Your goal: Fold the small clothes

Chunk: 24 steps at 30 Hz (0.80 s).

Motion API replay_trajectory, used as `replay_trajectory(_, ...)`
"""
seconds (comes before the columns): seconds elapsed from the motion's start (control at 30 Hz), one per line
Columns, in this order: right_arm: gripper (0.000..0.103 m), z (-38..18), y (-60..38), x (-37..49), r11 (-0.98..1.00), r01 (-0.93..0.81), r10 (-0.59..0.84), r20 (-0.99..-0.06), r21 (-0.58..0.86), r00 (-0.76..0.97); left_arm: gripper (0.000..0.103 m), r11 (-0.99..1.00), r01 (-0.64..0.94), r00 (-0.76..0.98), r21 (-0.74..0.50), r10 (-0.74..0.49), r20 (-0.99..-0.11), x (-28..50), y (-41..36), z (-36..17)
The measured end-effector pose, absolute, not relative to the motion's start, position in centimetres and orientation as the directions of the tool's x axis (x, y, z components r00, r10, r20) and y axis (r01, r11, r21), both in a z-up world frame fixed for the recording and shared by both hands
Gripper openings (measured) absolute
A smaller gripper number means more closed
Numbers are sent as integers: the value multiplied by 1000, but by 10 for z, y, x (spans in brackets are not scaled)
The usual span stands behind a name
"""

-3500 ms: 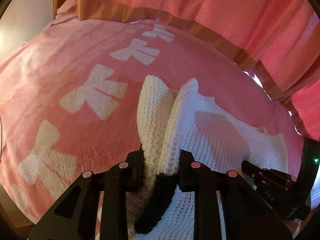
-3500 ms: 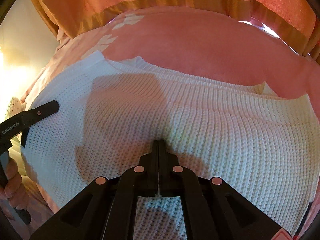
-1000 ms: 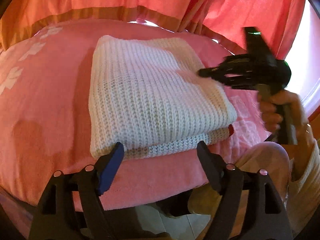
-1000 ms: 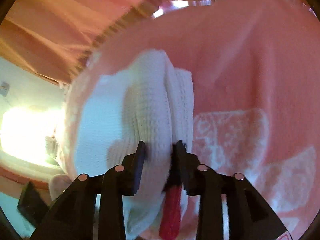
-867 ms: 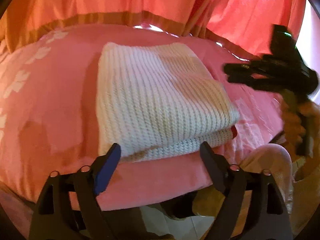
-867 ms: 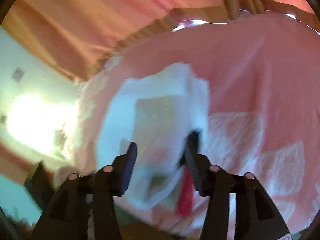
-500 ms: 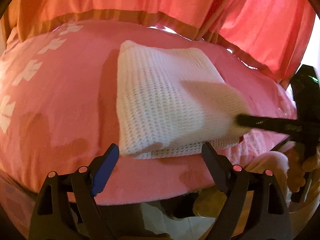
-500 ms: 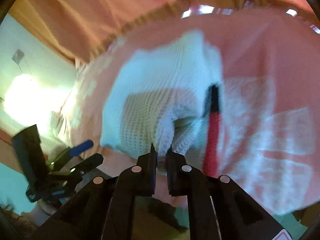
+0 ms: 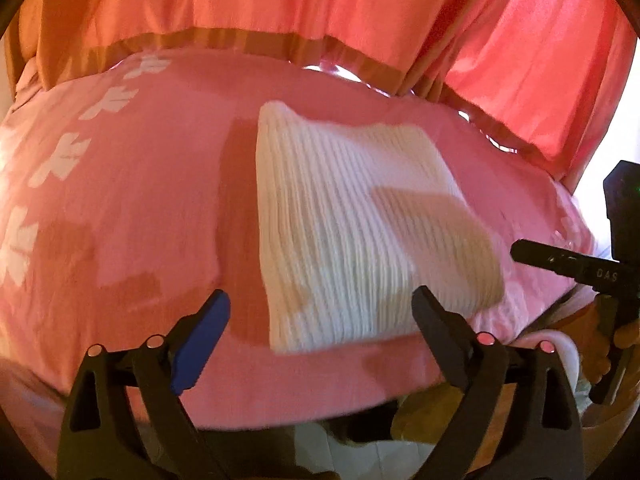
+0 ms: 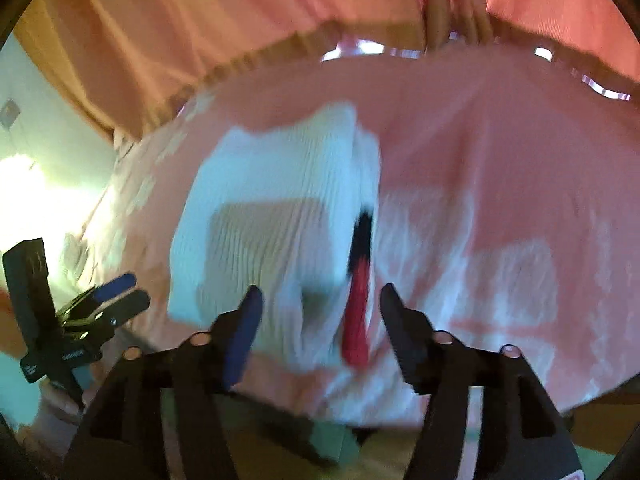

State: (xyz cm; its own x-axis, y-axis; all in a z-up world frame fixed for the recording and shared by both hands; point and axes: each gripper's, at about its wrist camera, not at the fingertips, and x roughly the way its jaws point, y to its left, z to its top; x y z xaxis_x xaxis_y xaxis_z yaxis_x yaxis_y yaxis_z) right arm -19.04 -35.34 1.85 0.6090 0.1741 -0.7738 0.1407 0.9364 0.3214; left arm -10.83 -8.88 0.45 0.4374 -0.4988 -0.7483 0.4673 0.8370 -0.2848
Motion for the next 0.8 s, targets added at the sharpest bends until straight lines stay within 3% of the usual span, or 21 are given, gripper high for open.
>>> replay_trajectory(0.07,72,16,-353,-176,932,135,189,-766,338,614,91,827,453,402,-334,-524,-751,-85,-94,5)
replay_trajectory(0.37,72,-46,-357,-105,897,174,268,-813,406,516,91,828,453,347,-331,-506,-789,-15,-133,-22)
replay_trajectory(0.53,85,-62,-360,-103,866,166,322,-779,472,537,92,812,451,273,-369,-520,-810,2,-142,-50)
replay_trajectory(0.8,86,-74,-363,-95,826,179,375,-759,534,532,98,763,487,249,-424,-587,-770,11,-148,-66)
